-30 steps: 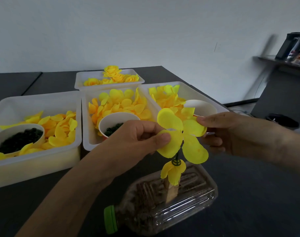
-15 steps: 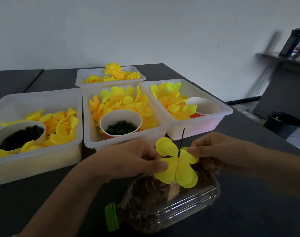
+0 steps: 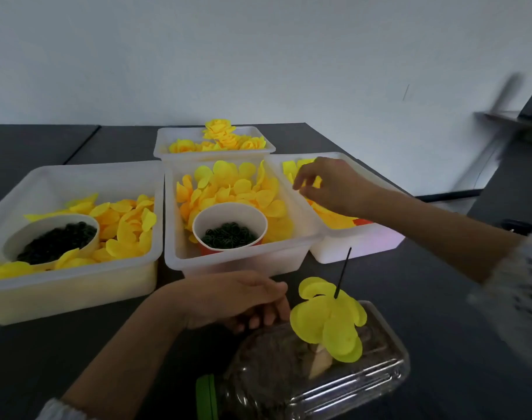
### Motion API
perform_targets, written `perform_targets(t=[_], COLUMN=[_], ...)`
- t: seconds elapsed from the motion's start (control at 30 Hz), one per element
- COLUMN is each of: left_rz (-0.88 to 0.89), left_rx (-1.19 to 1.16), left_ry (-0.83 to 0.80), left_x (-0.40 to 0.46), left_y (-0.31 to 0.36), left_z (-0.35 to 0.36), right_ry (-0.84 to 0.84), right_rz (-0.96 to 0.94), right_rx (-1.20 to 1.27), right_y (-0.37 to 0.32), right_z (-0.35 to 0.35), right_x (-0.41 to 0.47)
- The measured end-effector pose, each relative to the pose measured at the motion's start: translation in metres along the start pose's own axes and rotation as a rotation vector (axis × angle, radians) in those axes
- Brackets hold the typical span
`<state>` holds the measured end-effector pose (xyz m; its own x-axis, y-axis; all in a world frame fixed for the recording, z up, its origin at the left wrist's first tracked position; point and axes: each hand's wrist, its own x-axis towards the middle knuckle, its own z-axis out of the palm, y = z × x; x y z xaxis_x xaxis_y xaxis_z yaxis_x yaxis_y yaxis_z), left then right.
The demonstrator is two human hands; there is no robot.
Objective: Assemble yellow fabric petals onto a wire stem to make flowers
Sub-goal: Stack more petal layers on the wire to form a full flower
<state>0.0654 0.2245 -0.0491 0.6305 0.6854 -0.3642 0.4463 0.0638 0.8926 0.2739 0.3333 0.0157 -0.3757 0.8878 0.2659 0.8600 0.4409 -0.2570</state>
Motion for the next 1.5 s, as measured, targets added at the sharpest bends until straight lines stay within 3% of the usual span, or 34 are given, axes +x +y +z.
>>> perform_targets(t=[0.17,0.27,0.37,0.67,0.8,0.9,1.0,1.27,1.5], left_rz=[-0.027,-0.011,0.025,0.223,0.277,0.27,0.291,0.429,0.417], left_rx=[0.01,0.062,0.13,0.085,-0.035,-0.109,-0.212,-0.173,-0.056], left_ry=[-0.004,0.0,0.006,0.064,0.179,0.334,0.387,0.294,0.267], left_x=[-0.001,-0.003,-0.003,-0.018,-0.027,-0.026,-0.022,-0.035,-0.043], left_y=[0.002,0.004,0.005,0.015,0.022,0.029,0.038,0.06,0.064], left_z=[0.0,-0.002,-0.004,-0.017,-0.026,-0.026,-0.016,0.012,0.015], right_ry=[-0.242,-0.188,-0.08,0.126,-0.015,-0.138,-0.265,-0.374,-0.393], right_rz=[-0.161,-0.217,-0.257,-0.135,0.013,0.035,0.049,0.209,0.357], right_rx=[-0.492,-0.75,-0.754,-0.157,0.331,0.592,0.8,1.202,1.161], right_y=[-0.006,-0.012,-0.012,-0.013,-0.021,-0.029,-0.034,-0.034,-0.025], right_z=[0.048,0.065,0.067,-0.012,-0.055,-0.076,-0.084,-0.077,-0.053], right_x=[0.044,0.05,0.053,0.046,0.015,-0.018,-0.049,-0.098,-0.112])
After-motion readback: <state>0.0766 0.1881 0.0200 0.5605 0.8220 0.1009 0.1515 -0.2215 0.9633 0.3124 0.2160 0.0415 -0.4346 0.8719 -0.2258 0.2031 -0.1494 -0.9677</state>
